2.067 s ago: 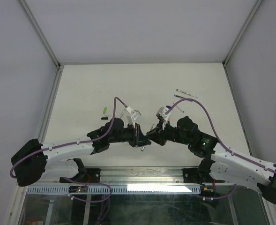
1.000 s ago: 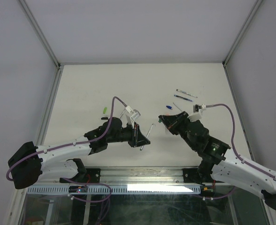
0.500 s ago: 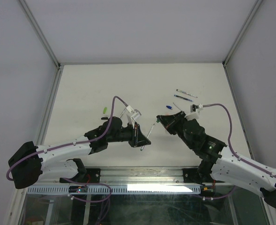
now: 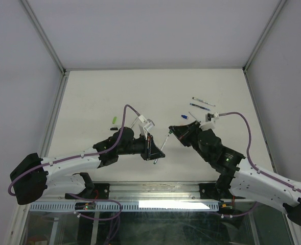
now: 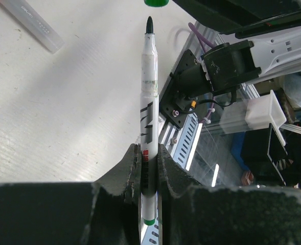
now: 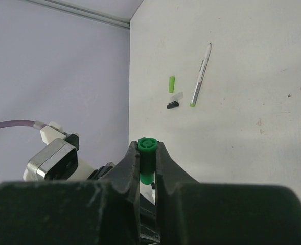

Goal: Insert the pens into the pen caps
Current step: Insert the pen cap onto the pen.

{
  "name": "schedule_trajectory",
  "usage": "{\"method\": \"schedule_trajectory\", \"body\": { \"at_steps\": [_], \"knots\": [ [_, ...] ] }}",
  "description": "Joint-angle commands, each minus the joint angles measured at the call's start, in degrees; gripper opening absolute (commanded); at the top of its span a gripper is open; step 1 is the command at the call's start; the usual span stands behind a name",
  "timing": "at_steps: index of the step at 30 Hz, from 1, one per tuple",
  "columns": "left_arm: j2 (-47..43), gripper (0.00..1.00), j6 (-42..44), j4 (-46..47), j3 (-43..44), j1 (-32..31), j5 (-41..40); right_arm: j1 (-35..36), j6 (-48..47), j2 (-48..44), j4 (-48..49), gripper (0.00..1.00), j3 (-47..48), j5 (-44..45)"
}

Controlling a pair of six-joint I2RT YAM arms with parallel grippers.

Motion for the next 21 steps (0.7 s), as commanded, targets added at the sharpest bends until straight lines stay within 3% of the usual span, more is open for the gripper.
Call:
{"method": "schedule_trajectory", "body": {
  "at_steps": [1, 21],
  "knots": [
    [-0.38, 0.0, 1.14, 3.72, 2.43, -0.53, 1.6, 0.18, 0.57, -0.41, 3.17, 0.0, 0.52, 0.11],
    [-1.28, 0.0, 0.66, 4.25, 2.15, -0.53, 1.65, 0.18, 0.18, -1.81, 1.27, 0.0, -0.83, -1.32]
  ]
}}
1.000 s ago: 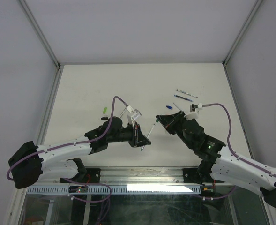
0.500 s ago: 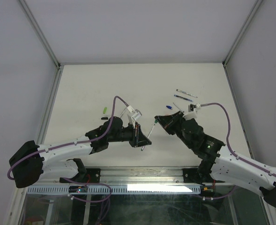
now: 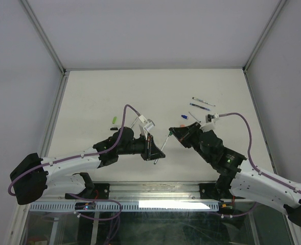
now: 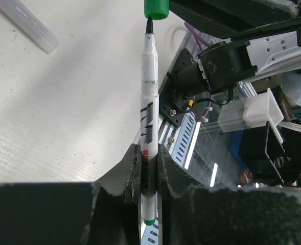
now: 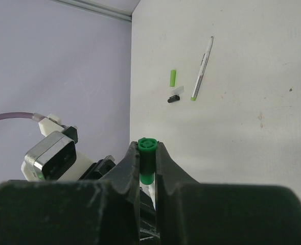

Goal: Insert the pens into the pen caps
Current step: Insert the pen cap onto the pen.

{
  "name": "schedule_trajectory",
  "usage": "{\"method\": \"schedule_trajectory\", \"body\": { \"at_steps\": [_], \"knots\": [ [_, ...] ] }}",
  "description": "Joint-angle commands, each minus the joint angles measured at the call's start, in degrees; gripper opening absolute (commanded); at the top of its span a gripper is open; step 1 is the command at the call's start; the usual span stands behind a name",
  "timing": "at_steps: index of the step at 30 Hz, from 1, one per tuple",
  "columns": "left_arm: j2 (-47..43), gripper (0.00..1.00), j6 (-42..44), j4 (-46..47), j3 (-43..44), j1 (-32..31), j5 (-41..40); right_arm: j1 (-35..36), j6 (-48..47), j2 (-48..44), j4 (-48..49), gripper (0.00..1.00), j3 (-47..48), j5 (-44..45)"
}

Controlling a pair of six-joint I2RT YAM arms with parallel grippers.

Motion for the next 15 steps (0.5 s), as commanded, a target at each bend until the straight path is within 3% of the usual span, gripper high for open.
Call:
{"method": "schedule_trajectory", "body": {
  "at_steps": [1, 15],
  "knots": [
    [-1.29, 0.0, 0.69, 3.87, 1.98, -0.53, 0.86, 0.18, 0.15, 0.05, 1.83, 0.0, 0.09, 0.4],
    [-1.55, 0.0, 0.51, 3.9, 1.53, -0.53, 0.51, 0.18, -1.46, 1.42, 2.96, 0.0, 0.35, -1.61]
  ]
}}
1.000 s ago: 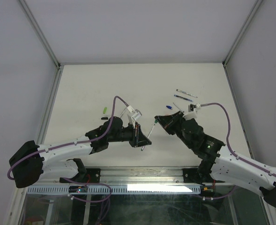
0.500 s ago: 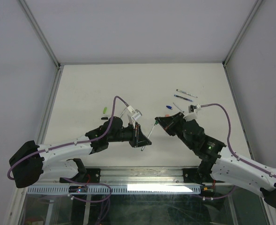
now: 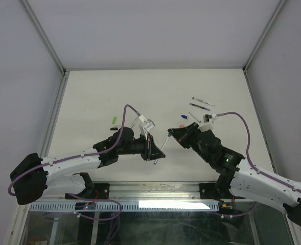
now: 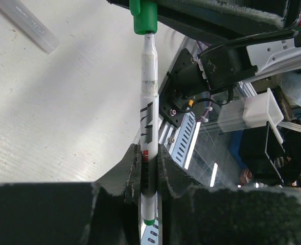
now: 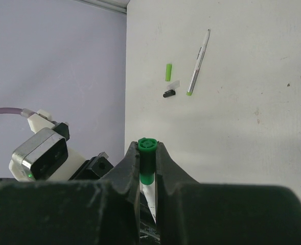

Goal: Insert the pens into the pen caps
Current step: Insert the pen cap onto the pen.

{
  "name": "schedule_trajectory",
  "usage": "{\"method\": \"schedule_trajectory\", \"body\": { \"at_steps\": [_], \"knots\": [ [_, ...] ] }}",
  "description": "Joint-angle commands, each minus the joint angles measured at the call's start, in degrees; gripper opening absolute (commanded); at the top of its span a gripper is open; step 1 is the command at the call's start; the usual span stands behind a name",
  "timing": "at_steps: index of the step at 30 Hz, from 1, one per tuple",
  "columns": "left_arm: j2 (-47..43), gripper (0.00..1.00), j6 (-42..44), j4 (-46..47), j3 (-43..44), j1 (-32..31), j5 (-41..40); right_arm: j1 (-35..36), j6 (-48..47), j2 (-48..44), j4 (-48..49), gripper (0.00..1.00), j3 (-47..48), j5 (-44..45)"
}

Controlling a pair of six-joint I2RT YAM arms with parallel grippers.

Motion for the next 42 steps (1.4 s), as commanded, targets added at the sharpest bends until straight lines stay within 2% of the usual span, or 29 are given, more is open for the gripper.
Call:
{"method": "schedule_trajectory", "body": {
  "at_steps": [1, 13, 29, 35, 42],
  "knots": [
    [-1.49, 0.0, 0.5, 3.85, 1.54, -0.53, 0.51, 0.18, -1.24, 0.22, 2.94, 0.0, 0.33, -0.58],
    [-1.35, 0.0, -0.01, 3.91, 1.59, -0.53, -0.55, 0.19, -6.72, 1.18, 4.65, 0.0, 1.15, -3.98],
    [0.97, 0.0, -4.06, 4.36, 6.37, -0.53, -8.82, 1.03, -9.22, 4.64, 8.07, 0.0, -0.23, -7.27],
    [1.6, 0.0, -2.4, 2.71, 9.7, -0.53, -9.89, 1.24, -13.11, 4.57, 7.79, 0.0, -0.07, -8.33],
    [-0.56, 0.0, 1.67, 1.46, 12.23, -0.47, -11.62, 1.28, -17.3, 3.36, 7.74, 0.0, 0.18, -15.7]
  ]
}}
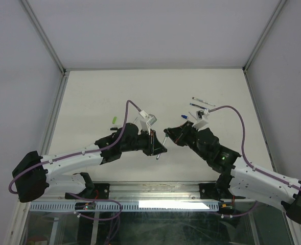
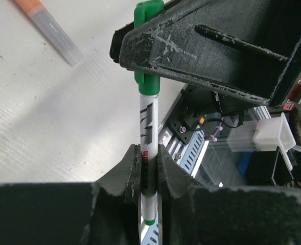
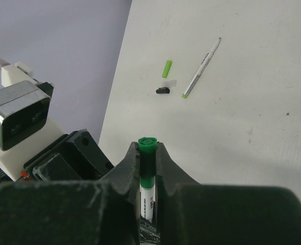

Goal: Insert the pens into the pen caps
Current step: Insert the pen cap onto the pen.

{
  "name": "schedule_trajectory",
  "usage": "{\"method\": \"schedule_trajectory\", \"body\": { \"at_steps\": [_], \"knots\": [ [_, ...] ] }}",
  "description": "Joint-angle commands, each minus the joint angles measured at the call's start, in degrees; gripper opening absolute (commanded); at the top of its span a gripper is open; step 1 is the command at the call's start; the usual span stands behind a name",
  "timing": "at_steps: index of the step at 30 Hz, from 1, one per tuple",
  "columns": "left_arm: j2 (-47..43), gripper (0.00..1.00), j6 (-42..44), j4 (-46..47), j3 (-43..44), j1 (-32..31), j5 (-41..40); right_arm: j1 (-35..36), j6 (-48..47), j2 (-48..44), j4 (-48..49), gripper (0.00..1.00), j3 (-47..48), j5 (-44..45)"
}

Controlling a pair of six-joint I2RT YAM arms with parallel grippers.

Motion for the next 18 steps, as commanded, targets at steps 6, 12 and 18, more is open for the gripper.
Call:
{"method": "schedule_trajectory", "body": {
  "at_steps": [6, 12, 18],
  "knots": [
    [-5.51, 0.0, 7.05, 8.03, 7.64, -0.08, -7.3, 1.41, -4.39, -0.98, 1.24, 0.0, 0.99, -16.53],
    [-6.74, 0.0, 9.5, 6.54, 11.57, -0.12, -11.0, 1.99, -3.22, 1.56, -1.08, 0.0, 3.37, -18.58],
    [-8.83, 0.0, 12.76, 6.85, 15.24, -0.2, -12.51, 8.85, -4.34, 6.99, -5.92, 0.0, 4.37, -15.72]
  ]
}}
